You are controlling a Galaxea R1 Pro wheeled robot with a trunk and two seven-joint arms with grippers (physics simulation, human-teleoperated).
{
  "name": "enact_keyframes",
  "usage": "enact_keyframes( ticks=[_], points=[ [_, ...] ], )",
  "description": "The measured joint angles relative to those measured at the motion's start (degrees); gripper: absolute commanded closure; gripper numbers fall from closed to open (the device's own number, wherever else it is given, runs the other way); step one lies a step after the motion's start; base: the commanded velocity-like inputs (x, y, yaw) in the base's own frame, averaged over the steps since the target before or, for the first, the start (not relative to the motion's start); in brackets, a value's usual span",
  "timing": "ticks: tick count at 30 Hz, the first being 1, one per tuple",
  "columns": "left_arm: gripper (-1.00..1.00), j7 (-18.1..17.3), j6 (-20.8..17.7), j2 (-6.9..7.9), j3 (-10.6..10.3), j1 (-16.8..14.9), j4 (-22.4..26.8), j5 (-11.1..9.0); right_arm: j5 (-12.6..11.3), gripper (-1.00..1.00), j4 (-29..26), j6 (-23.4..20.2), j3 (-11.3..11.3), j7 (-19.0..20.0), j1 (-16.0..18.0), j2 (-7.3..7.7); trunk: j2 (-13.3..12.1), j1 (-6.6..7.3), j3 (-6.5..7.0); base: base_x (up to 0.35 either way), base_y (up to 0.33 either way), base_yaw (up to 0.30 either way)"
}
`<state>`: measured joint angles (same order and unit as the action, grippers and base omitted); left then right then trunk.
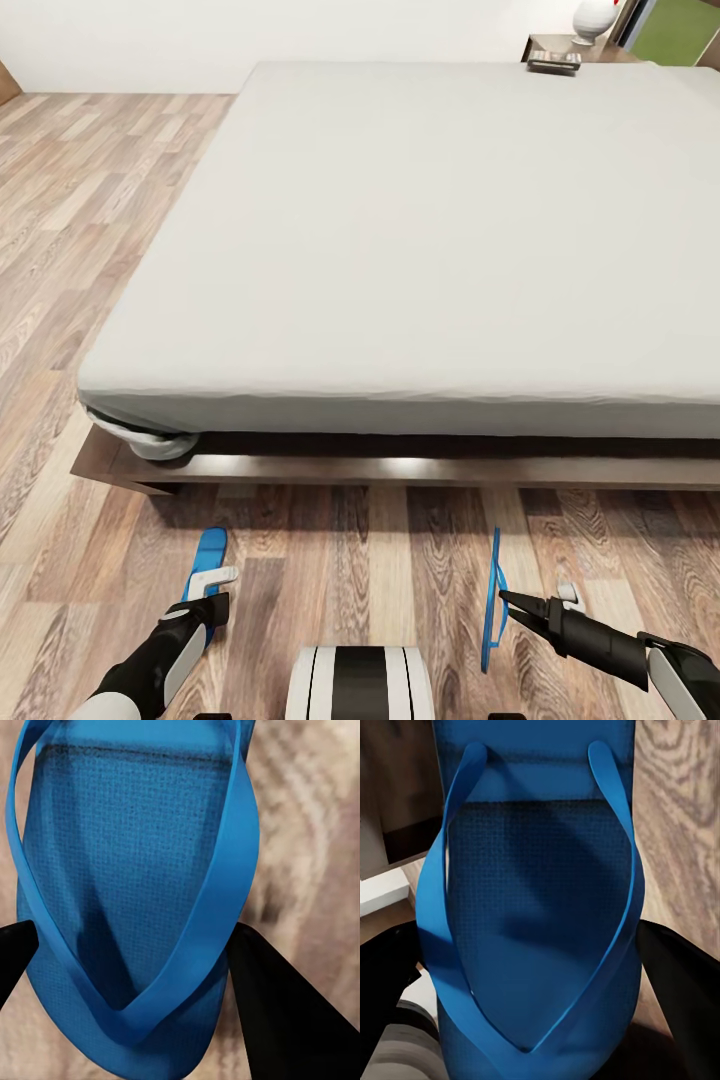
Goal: In the bedroom, move the book from the bed onto either nightstand, and place the two sandals side by side next to the bed.
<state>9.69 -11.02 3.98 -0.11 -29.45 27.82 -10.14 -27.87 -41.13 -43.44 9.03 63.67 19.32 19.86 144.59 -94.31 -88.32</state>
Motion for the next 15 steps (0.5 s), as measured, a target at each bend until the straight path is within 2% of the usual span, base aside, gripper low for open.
enact_keyframes(
  ticks=[7, 10, 15],
  points=[
    [1.0, 0.0, 0.0, -0.01, 0.0, 0.0, 0.0, 0.0, 0.0, 1.0, -0.01, -0.01, 0.0, 0.0, 0.0, -0.02, 0.0, 0.0, 0.0, 0.0, 0.0, 0.0],
    [1.0, 0.0, 0.0, -0.02, 0.0, 0.0, -0.01, -0.02, 0.09, 1.0, 0.0, 0.04, -0.01, 0.0, 0.0, 0.0, 0.04, -0.08, -0.66, 0.0, 0.0, 0.0],
    [1.0, 0.0, 0.0, -0.03, 0.0, 0.0, 0.0, 0.0, 0.02, 1.0, 0.01, 0.01, 0.0, 0.0, 0.0, 0.0, 0.04, -0.08, -0.67, 0.0, 0.0, 0.0]
  ],
)
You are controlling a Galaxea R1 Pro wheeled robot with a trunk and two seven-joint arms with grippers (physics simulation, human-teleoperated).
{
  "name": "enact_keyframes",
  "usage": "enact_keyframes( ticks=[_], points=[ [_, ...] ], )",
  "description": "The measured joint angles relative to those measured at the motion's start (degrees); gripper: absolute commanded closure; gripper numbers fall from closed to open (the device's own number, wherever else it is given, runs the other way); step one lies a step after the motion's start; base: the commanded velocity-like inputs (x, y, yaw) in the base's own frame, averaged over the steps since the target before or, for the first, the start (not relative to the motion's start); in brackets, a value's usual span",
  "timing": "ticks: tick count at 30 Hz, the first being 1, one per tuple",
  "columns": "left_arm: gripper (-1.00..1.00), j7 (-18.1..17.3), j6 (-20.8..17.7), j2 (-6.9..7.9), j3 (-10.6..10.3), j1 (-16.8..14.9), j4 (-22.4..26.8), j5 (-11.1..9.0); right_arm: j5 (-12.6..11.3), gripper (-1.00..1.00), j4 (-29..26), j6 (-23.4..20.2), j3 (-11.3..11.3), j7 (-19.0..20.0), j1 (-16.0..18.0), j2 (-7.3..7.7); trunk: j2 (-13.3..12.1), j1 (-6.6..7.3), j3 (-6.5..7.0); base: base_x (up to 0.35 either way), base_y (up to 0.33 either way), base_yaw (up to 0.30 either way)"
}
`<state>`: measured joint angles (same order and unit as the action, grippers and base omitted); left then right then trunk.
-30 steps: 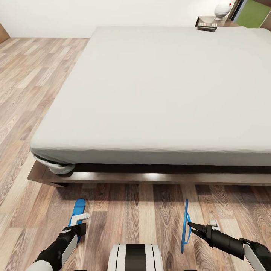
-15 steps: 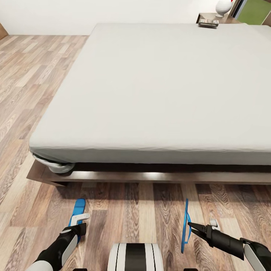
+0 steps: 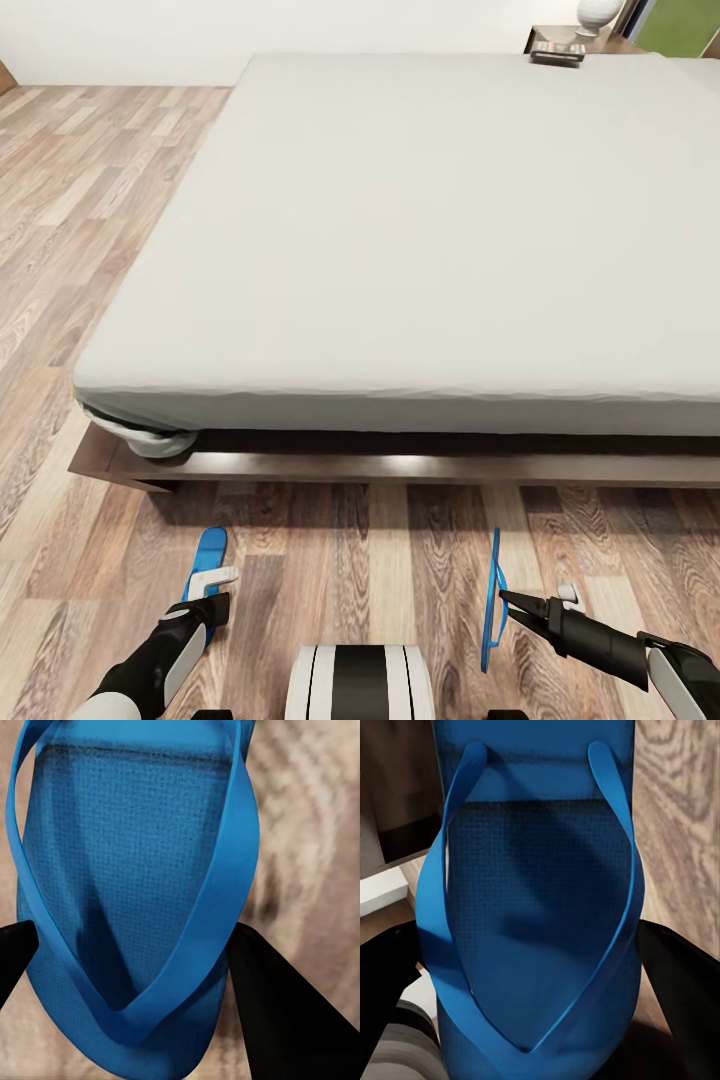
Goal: In the bedroom, move the book from the bed onto either nightstand, and place the two sandals side by side next to the bed.
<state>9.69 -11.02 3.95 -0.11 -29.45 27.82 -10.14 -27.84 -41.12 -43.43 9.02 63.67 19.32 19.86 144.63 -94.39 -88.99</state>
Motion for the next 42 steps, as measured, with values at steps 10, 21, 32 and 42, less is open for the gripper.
enact_keyframes(
  ticks=[10, 21, 32, 42],
  points=[
    [1.0, 0.0, 0.0, 0.0, 0.0, 0.0, 0.0, 0.0, -0.02, 1.0, -0.01, -0.01, 0.01, 0.0, 0.0, -0.01, 0.04, -0.08, -0.66, 0.0, 0.0, 0.0],
    [1.0, 0.0, 0.0, 0.0, 0.01, 0.0, -0.01, -0.02, 0.07, 1.0, -0.02, 0.04, 0.0, 0.0, 0.0, 0.0, 0.05, -0.11, -0.88, 0.0, 0.0, 0.0],
    [1.0, 0.0, 0.0, 0.0, 0.0, 0.0, 0.0, 0.0, -0.01, 1.0, 0.02, 0.0, 0.0, 0.0, 0.0, 0.0, 0.08, -0.15, -1.33, 0.0, 0.0, 0.0],
    [1.0, 0.0, 0.0, 0.0, 0.01, 0.0, -0.01, -0.02, 0.05, 1.0, 0.0, 0.04, 0.0, 0.0, 0.0, -0.01, 0.12, -0.24, -1.99, 0.0, 0.0, 0.0]
  ],
)
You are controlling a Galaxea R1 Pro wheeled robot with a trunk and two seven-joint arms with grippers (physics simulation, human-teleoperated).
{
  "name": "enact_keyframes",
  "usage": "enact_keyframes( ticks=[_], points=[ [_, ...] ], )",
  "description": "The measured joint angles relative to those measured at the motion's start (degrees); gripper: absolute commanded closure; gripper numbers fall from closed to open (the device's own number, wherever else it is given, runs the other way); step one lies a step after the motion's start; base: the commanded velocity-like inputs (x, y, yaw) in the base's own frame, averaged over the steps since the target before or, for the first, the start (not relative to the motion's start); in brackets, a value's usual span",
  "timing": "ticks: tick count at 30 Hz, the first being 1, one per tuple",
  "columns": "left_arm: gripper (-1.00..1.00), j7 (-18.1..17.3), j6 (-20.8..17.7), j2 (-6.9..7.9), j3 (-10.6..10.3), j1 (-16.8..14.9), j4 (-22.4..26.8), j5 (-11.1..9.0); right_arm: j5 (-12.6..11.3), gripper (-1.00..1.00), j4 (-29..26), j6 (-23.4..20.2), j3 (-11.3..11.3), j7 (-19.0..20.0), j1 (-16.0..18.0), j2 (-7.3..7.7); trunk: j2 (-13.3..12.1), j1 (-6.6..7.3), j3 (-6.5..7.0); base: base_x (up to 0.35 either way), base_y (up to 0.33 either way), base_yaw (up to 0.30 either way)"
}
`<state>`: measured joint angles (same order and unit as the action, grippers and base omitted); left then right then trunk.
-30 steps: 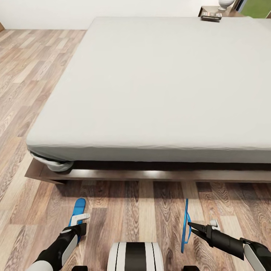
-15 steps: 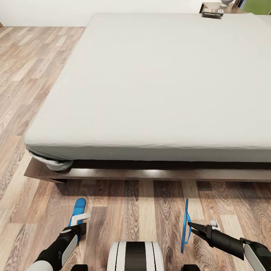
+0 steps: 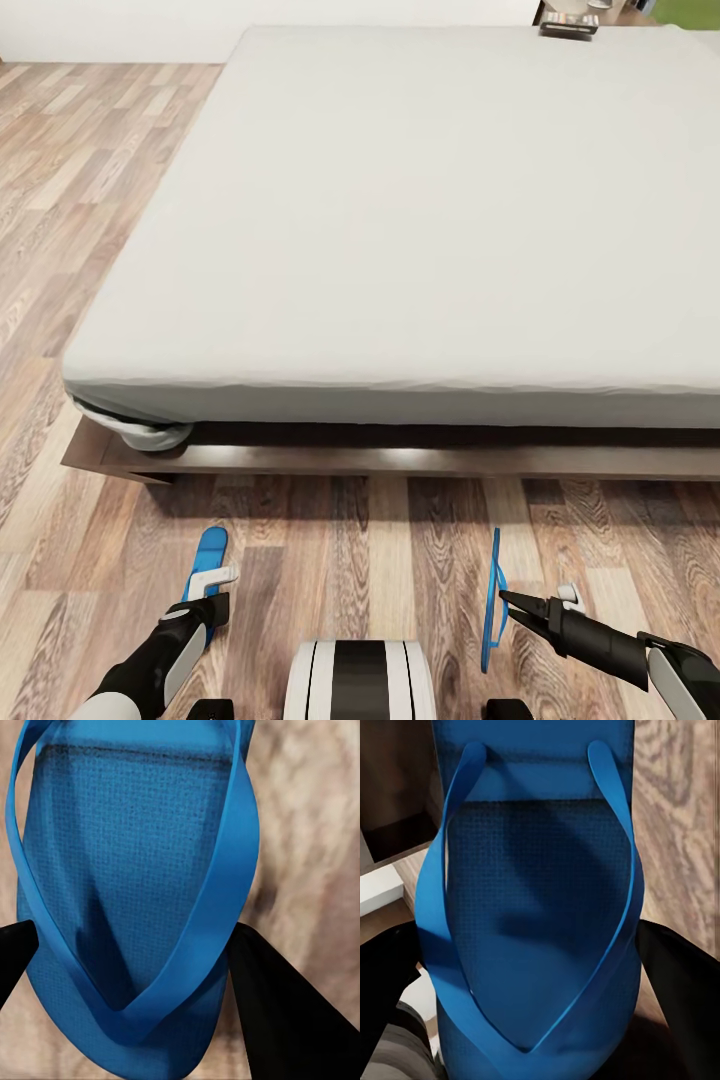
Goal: In the bedroom, move the book from the bed onto either nightstand, and place the two sandals side by side next to the bed.
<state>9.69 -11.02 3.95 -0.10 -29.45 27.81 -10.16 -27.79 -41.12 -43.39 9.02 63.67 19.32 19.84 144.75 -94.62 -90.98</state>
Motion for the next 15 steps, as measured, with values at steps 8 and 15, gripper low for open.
enact_keyframes(
  ticks=[8, 15],
  points=[
    [1.0, 0.0, 0.0, 0.0, -0.01, 0.0, 0.01, 0.02, -0.06, 1.0, -0.01, -0.04, 0.01, 0.0, 0.0, 0.01, 0.0, 0.0, -0.01, 0.0, 0.0, 0.0],
    [1.0, 0.0, 0.0, 0.0, -0.01, 0.0, 0.01, 0.02, -0.05, 1.0, -0.01, -0.04, 0.01, 0.0, 0.0, 0.02, 0.0, 0.0, -0.01, 0.0, 0.0, 0.0]
  ],
)
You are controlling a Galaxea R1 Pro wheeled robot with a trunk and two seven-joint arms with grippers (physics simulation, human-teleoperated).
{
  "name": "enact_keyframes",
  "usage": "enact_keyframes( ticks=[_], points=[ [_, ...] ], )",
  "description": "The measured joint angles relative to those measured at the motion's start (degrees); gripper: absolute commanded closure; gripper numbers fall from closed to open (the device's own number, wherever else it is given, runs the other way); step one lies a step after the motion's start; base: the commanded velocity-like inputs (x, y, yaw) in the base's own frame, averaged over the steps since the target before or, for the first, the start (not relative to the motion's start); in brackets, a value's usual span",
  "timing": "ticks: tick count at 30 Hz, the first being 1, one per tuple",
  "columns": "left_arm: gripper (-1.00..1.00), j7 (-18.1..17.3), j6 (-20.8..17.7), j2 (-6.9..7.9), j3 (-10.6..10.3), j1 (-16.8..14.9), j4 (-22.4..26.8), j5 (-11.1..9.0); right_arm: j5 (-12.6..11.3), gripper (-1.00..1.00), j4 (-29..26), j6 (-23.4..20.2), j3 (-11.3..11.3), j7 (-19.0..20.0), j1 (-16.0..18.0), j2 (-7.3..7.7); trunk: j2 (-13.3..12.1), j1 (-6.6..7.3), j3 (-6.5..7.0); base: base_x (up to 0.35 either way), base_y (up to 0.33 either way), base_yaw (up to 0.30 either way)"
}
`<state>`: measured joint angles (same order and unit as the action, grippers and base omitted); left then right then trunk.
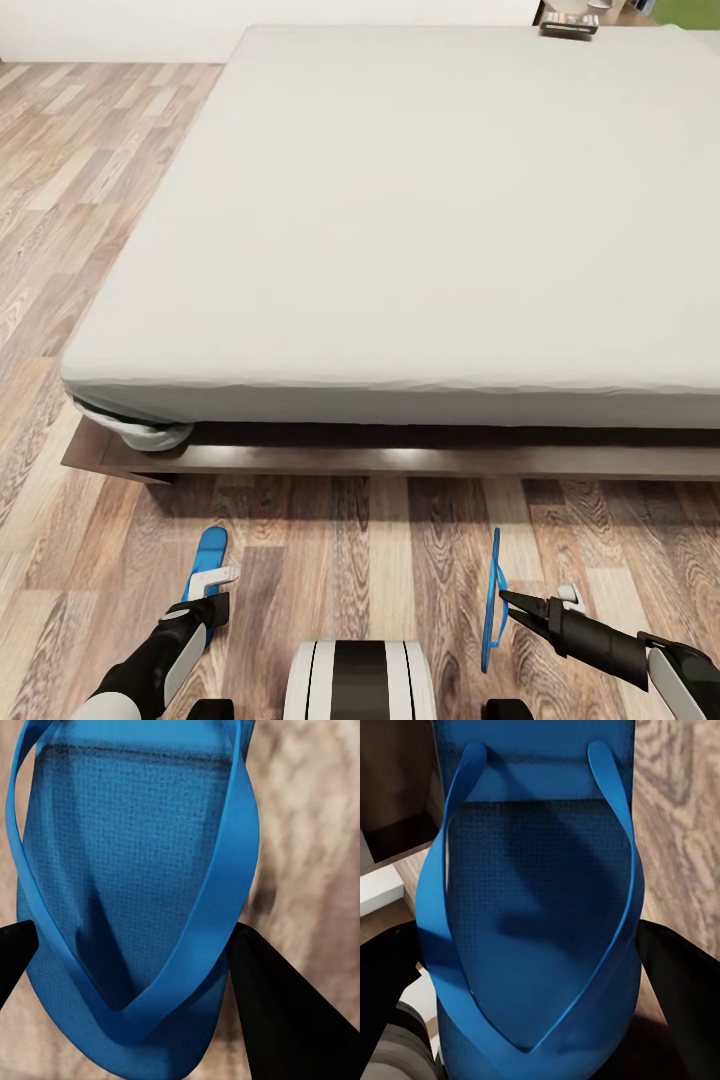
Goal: In the bedroom, move the book from the bed onto either nightstand, and place the two sandals side by side next to the bed.
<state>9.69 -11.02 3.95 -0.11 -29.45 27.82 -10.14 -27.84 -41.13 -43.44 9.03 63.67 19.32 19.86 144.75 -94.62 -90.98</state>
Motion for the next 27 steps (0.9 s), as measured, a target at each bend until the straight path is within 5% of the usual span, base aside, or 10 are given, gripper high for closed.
enact_keyframes(
  ticks=[27],
  points=[
    [1.0, -0.2, 0.86, 0.18, 0.16, 2.55, 0.09, -0.41, 0.0, 1.0, 3.5, 8.48, 0.63, 0.01, -0.09, -0.09, 0.0, 0.0, 0.0, 0.0, 0.0, 0.0]
  ],
)
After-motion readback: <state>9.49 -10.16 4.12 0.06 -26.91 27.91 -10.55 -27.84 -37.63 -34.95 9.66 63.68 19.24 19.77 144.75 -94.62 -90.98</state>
